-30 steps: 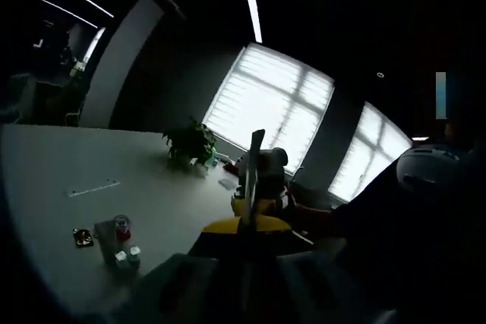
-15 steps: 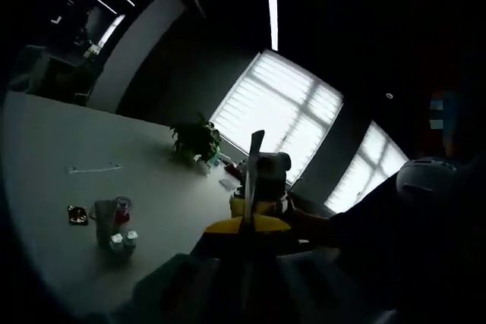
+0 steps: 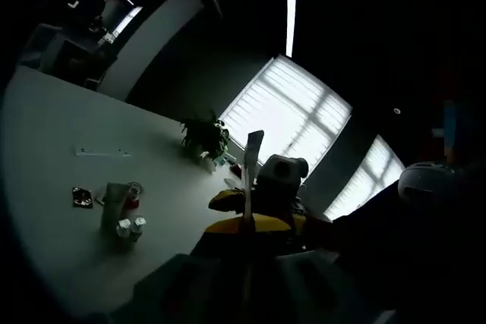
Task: Arrange the skincare products in the storage area until every visible bottle or jar stands upright without overlapping.
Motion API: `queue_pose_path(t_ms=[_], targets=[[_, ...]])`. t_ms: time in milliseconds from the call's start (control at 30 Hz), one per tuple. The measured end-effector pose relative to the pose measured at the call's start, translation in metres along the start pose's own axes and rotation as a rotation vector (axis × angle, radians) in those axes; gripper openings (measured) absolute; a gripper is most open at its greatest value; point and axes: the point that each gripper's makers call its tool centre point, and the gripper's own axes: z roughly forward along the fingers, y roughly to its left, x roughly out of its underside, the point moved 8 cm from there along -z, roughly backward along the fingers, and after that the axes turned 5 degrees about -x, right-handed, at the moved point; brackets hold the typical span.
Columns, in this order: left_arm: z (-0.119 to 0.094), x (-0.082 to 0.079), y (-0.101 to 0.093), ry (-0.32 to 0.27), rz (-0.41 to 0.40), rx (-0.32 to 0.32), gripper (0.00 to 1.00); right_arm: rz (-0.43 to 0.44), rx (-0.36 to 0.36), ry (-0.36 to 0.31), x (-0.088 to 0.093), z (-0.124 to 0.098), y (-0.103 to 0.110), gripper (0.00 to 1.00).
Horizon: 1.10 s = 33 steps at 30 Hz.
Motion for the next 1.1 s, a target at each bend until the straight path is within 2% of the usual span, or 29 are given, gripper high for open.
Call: queue_pose_path(t_ms=[67, 133, 167, 533, 800, 867, 900, 1100], targets=[[-0.002, 0.0, 0.003, -0.004, -0.009, -0.007, 0.0, -0.025, 0.036, 0.024, 0.004, 0.0, -0.003, 0.89], [-0.003, 0.0, 0.005, -0.007, -0.017, -0.011, 0.0, -0.063, 0.069, 0.05, 0.007, -0.001, -0.004, 1.0], [-0.004, 0.0, 0.006, -0.009, -0.02, -0.012, 0.0, -0.083, 0.073, 0.071, 0.008, -0.002, -0.005, 0.99], [-0.009, 0.001, 0.018, -0.015, -0.067, -0.039, 0.0, -0.144, 0.147, 0.117, 0.017, -0.018, -0.011, 0.99], [-0.012, 0.004, 0.029, -0.025, -0.118, -0.053, 0.0, -0.133, 0.194, 0.101, 0.021, -0.031, -0.015, 0.99], [-0.014, 0.005, 0.035, -0.018, -0.142, -0.068, 0.0, -0.152, 0.207, 0.094, 0.022, -0.033, -0.016, 0.99], [-0.014, 0.006, 0.039, -0.014, -0.163, -0.08, 0.0, -0.204, 0.218, 0.075, 0.02, -0.033, -0.017, 0.99], [-0.017, 0.012, 0.058, -0.006, -0.231, -0.086, 0.0, -0.212, 0.237, 0.075, 0.022, -0.034, -0.019, 0.99]])
